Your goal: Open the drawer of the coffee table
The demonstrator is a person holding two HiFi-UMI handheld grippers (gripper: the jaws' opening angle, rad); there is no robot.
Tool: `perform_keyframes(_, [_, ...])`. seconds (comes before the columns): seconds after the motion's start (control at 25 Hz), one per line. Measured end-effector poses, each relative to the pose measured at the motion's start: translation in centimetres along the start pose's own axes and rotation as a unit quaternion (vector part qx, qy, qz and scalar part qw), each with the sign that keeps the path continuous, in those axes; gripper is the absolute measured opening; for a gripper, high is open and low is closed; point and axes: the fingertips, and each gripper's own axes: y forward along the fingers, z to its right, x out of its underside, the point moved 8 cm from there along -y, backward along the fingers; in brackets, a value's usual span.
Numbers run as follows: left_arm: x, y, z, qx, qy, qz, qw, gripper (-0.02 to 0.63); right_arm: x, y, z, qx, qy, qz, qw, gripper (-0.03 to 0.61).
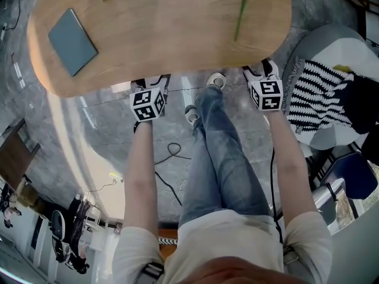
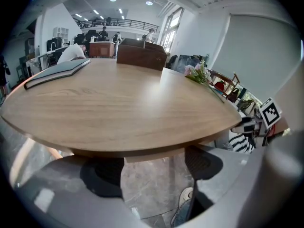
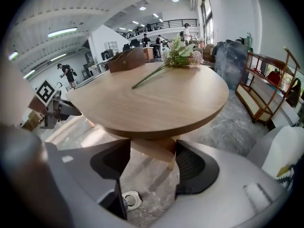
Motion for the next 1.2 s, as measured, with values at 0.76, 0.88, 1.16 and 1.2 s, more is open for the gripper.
perform_keyframes(0.76, [2.9, -2.1, 0.4, -0.002, 0.001, -0.002, 1.0000, 0.400, 2.9, -1.9, -1.9, 0.020, 0.017, -0.009, 1.000, 0.293])
perform_keyframes(0.88, [3.4, -2.4, 0.6, 0.000, 0.000, -0.004, 1.0000, 0.400, 3.5, -2.2, -2.2, 0.021, 0.017, -0.009, 1.000, 0.293])
perform_keyframes(1.16, [5.7, -3.8, 1.2, 0.002, -0.001, -0.005, 1.0000, 0.400, 5.6, -3.6, -3.1, 0.022, 0.016, -0.008, 1.000, 0.293])
perform_keyframes(1.2, [6.1, -4.0, 1.3, 0.002, -0.002, -0.006, 1.0000, 0.400, 5.9, -3.9, -3.2, 0.022, 0.015, -0.009, 1.000, 0.293])
